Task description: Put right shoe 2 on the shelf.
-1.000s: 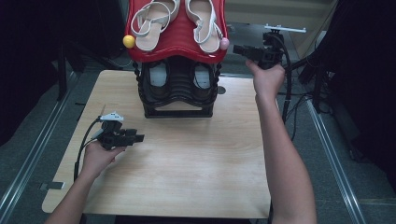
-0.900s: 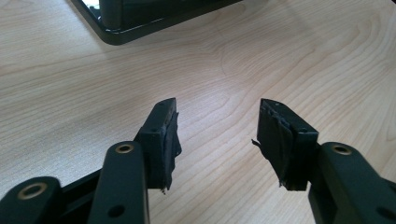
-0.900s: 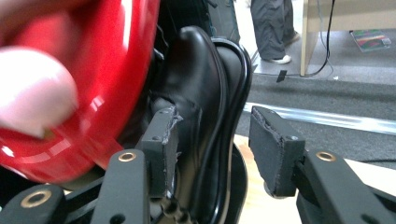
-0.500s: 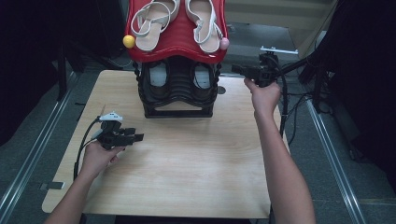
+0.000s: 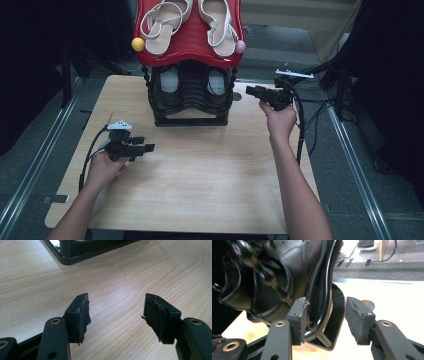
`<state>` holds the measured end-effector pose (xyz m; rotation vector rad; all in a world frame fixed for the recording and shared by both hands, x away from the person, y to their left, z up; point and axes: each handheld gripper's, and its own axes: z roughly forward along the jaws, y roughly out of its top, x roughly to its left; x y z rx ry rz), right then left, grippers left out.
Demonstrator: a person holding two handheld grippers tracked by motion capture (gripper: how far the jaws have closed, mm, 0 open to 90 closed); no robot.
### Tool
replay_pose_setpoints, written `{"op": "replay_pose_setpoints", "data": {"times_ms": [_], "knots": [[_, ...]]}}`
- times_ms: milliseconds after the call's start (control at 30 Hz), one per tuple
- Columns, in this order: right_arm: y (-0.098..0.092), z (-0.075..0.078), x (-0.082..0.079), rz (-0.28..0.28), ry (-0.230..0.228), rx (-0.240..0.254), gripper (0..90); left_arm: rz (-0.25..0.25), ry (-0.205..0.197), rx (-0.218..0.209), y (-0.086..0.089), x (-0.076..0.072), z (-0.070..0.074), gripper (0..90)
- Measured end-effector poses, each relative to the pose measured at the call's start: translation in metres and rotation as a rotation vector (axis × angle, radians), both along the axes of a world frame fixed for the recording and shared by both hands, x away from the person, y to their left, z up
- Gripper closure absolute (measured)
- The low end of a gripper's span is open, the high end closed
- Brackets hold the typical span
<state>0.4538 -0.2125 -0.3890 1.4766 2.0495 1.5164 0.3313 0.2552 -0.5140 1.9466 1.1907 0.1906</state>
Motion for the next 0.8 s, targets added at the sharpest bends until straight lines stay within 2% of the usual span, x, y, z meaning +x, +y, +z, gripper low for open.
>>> {"op": "replay_pose_setpoints", "data": {"times_ms": [167, 400, 567, 667, 800], "knots": [[-0.001, -0.015, -0.006, 0.000, 0.012, -0.005, 53.1, 0.002, -0.025, -0.011, 0.000, -0.001, 0.000, 38.3], [0.001, -0.040, -0.022, -0.004, 0.026, -0.017, 52.4, 0.027, -0.005, -0.009, 0.004, 0.001, 0.001, 38.1], [0.000, -0.056, -0.033, 0.008, 0.047, -0.011, 52.3, 0.036, -0.009, -0.012, 0.005, 0.001, 0.001, 37.4], [0.000, -0.067, -0.042, 0.002, 0.039, -0.042, 52.3, 0.027, 0.001, -0.011, 0.006, 0.001, 0.000, 37.4], [0.001, -0.082, -0.055, 0.014, 0.053, -0.055, 52.4, 0.026, 0.009, -0.005, 0.005, 0.002, -0.002, 37.4]]}}
